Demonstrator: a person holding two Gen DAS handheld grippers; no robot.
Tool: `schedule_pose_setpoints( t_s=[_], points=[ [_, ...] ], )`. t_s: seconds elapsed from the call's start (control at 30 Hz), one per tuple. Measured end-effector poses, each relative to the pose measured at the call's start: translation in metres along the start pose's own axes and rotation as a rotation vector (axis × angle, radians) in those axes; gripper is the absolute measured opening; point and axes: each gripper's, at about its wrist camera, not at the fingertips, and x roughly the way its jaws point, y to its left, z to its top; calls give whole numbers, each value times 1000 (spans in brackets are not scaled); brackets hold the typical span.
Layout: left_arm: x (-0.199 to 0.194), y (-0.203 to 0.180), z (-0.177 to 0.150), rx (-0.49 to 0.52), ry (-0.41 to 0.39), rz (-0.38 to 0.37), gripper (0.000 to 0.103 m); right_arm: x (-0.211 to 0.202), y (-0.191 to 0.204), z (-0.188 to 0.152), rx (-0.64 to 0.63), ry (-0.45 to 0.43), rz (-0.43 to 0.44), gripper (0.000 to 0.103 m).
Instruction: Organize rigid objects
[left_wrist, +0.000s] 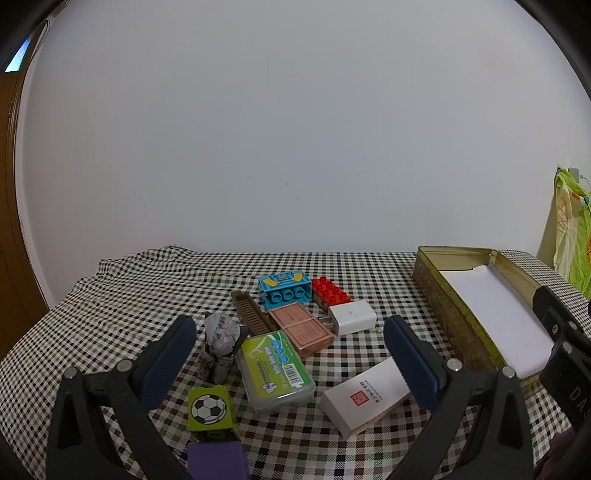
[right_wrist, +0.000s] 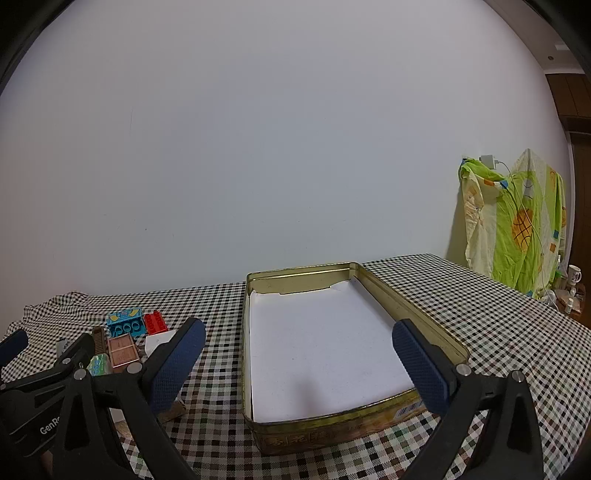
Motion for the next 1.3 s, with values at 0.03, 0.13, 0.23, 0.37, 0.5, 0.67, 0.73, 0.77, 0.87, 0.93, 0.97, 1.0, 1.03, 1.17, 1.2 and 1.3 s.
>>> schedule_pose_setpoints(
  t_s=[0.03,0.13,0.23,0.37,0.5,0.67,0.73,0.77,0.87,0.93,0.97,1.0,1.03,1.17,1.2,1.3],
  points=[
    [0,0,0,-1,0,0,103,0,0,0,0,0,2,103],
    [0,0,0,-1,0,0,103,-3,1,-1,1,0,3,103],
    [0,0,0,-1,0,-1,103,-2,0,-1,1,0,3,103],
    [0,0,0,0,1,-1,103,-2,1,-2,3,0,2,103],
    [0,0,0,-1,0,-1,103,0,2,-3,2,0,0,103],
    [0,0,0,0,0,-1,103,-1,2,-3,3,0,1,103],
    [0,0,0,0,0,-1,103,0,3,-3,4,1,1,103],
    [0,0,0,0,0,-1,103,0,4,-3,4,1,0,103],
    [0,0,0,0,0,-1,103,0,5,-3,2,1,0,103],
    [0,0,0,0,0,-2,103,1,5,-3,4,1,-1,103],
    [0,0,0,1,0,-2,103,1,5,-3,4,1,-1,103],
    [0,0,0,0,0,-2,103,1,5,-3,4,1,-1,103],
    [0,0,0,0,0,-2,103,1,5,-3,4,0,-1,103],
    [0,0,0,0,0,-2,103,0,5,-3,4,1,-1,103],
    [0,0,0,0,0,-2,103,1,5,-3,4,1,-1,103],
    [0,0,0,0,0,-2,103,1,5,-3,4,1,-1,103]
  ],
)
